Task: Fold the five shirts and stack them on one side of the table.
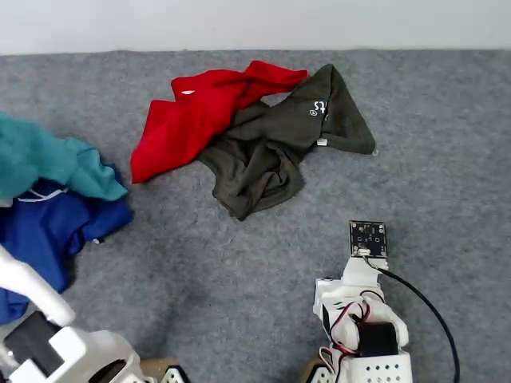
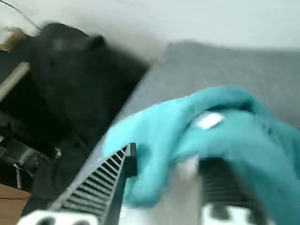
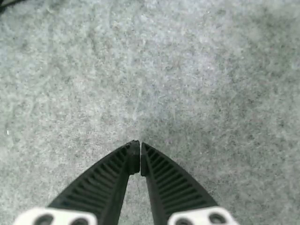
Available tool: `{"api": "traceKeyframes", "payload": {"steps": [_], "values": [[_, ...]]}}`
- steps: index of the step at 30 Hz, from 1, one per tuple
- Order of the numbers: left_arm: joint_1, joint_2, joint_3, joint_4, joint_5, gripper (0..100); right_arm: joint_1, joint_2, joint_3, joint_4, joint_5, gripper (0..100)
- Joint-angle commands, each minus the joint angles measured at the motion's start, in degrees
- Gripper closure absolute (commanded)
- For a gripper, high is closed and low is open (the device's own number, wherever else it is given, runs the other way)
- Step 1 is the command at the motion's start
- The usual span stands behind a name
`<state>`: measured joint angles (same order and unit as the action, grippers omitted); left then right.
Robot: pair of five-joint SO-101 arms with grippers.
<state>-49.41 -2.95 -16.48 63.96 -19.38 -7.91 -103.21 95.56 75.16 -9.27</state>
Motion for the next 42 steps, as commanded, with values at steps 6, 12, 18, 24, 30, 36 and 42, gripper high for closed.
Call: {"api": "traceKeyframes", "payload": {"steps": [6,12,18,24,30,36,42], "values": [[8.09,-3.34,-6.37,10.64,-2.55,71,-0.22,-0.57,0.79,-0.4,0.62,99.0],[17.76,-2.55,-6.02,13.71,-2.9,71,-0.22,-0.57,0.79,-0.4,0.62,99.0],[30.15,5.63,-5.14,14.15,-3.08,71,-0.22,-0.57,0.79,-0.4,0.62,99.0],[37.36,17.23,-5.41,13.71,-7.82,71,-0.22,-0.57,0.79,-0.4,0.62,99.0],[42.99,25.49,-5.41,12.48,-8.79,71,-0.22,-0.57,0.79,-0.4,0.62,99.0],[44.92,34.37,-5.93,5.01,-4.66,74,-0.22,-0.57,0.79,-0.4,0.62,99.0],[42.99,40.0,-13.67,2.81,-2.46,93,-0.22,-0.57,0.79,-0.4,0.62,99.0]]}}
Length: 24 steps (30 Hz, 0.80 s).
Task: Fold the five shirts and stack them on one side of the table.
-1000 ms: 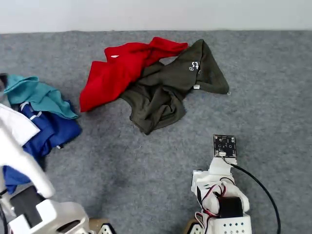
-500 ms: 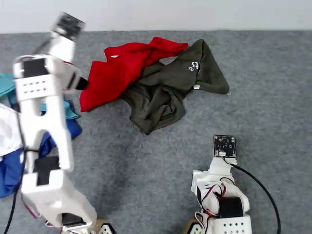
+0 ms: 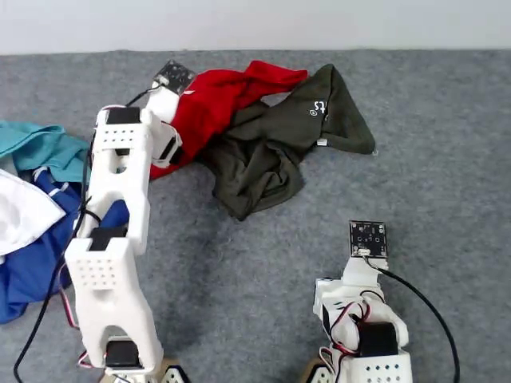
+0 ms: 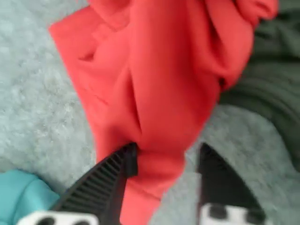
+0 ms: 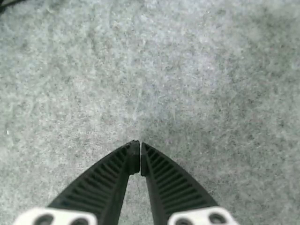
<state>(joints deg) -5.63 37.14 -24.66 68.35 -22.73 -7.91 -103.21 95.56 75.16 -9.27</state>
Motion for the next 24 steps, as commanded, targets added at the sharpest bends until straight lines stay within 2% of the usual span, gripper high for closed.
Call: {"api": "traceKeyframes", "payload": {"steps": [1,8,11,16,24], "values": [[-1.05,0.09,-6.64,-1.41,0.88,98,-0.22,-0.57,0.79,-0.4,0.62,99.0],[-4.57,-5.1,-21.41,11.08,1.32,99,-0.22,-0.57,0.79,-0.4,0.62,99.0],[-7.91,-8.35,-29.49,14.07,6.24,99,-0.22,-0.57,0.79,-0.4,0.62,99.0],[-15.65,-12.4,-41.89,14.33,13.19,99,-0.22,-0.57,0.79,-0.4,0.62,99.0],[-30.24,-14.15,-61.49,14.15,13.63,99,-0.22,-0.57,0.79,-0.4,0.62,99.0]]}}
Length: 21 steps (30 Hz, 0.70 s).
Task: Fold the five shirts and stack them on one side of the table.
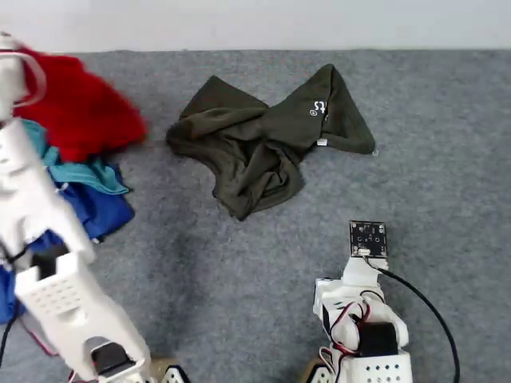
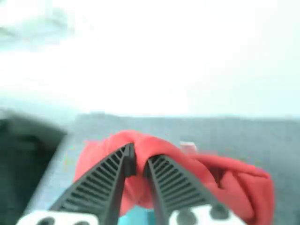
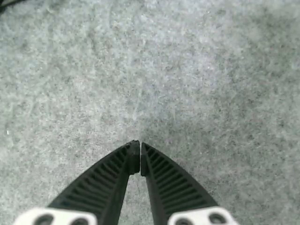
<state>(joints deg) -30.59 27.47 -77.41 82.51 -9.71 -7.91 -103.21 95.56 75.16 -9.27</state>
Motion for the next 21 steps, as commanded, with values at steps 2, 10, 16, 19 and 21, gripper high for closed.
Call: {"api": "traceKeyframes", "payload": {"steps": [2,10,16,19,21], "values": [[-8.88,-4.31,-11.56,0.18,0.53,99,-0.22,-0.57,0.79,-0.4,0.62,99.0],[-12.92,-2.81,-4.18,8.7,-7.3,97,-0.22,-0.57,0.79,-0.4,0.62,99.0],[-12.57,0.0,-3.12,16.97,-12.84,80,-0.22,-0.57,0.79,-0.4,0.62,99.0],[-12.48,-0.79,-3.21,17.23,-12.75,75,-0.22,-0.57,0.79,-0.4,0.62,99.0],[-12.22,-2.55,-3.21,17.23,-12.75,75,-0.22,-0.57,0.79,-0.4,0.62,99.0]]}}
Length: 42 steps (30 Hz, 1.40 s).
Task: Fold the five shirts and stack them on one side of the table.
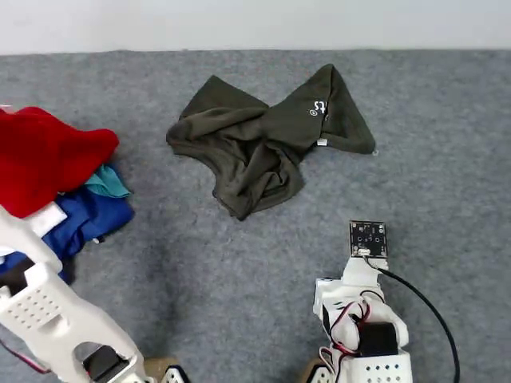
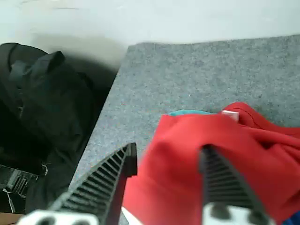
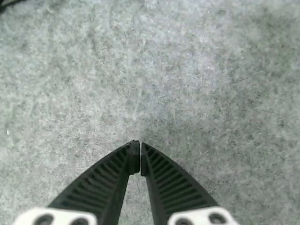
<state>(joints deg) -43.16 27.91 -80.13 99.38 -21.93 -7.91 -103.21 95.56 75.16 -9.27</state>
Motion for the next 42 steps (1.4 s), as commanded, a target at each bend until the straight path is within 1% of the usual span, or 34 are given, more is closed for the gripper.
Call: {"api": "traceKeyframes", "payload": {"steps": [1,5,8,10,14,16,18,23,28,31,35,39,42], "values": [[1.14,-4.04,-0.48,0.44,-0.53,75,-0.22,-0.57,0.79,-0.4,0.62,99.0],[4.84,-8.62,-0.13,1.14,-0.35,75,-0.22,-0.57,0.79,-0.4,0.62,99.0],[9.49,-11.25,1.8,1.23,-0.53,75,-0.22,-0.57,0.79,-0.4,0.62,99.0],[13.54,-12.57,5.76,1.23,-0.62,75,-0.22,-0.57,0.79,-0.4,0.62,99.0],[22.77,-14.42,19.03,1.23,-0.62,75,-0.22,-0.57,0.79,-0.4,0.62,99.0],[28.04,-15.21,26.86,1.23,-0.62,78,-0.22,-0.57,0.79,-0.4,0.62,99.0],[33.41,-15.65,34.07,1.05,-0.62,83,-0.22,-0.57,0.79,-0.4,0.62,99.0],[47.03,-15.21,47.87,-0.44,-0.7,99,-0.22,-0.57,0.79,-0.4,0.62,99.0],[57.49,-15.21,60.0,-6.77,-0.53,99,-0.22,-0.57,0.79,-0.4,0.62,99.0],[61.19,-15.21,65.36,-11.08,-0.53,99,-0.22,-0.57,0.79,-0.4,0.62,99.0],[63.91,-15.21,72.04,-17.32,-0.53,99,-0.22,-0.57,0.79,-0.4,0.62,99.0],[63.82,-14.86,79.25,-26.11,-0.62,99,-0.22,-0.57,0.79,-0.4,0.62,99.0],[61.71,-11.6,81.71,-32.7,-0.7,99,-0.22,-0.57,0.79,-0.4,0.62,99.0]]}}
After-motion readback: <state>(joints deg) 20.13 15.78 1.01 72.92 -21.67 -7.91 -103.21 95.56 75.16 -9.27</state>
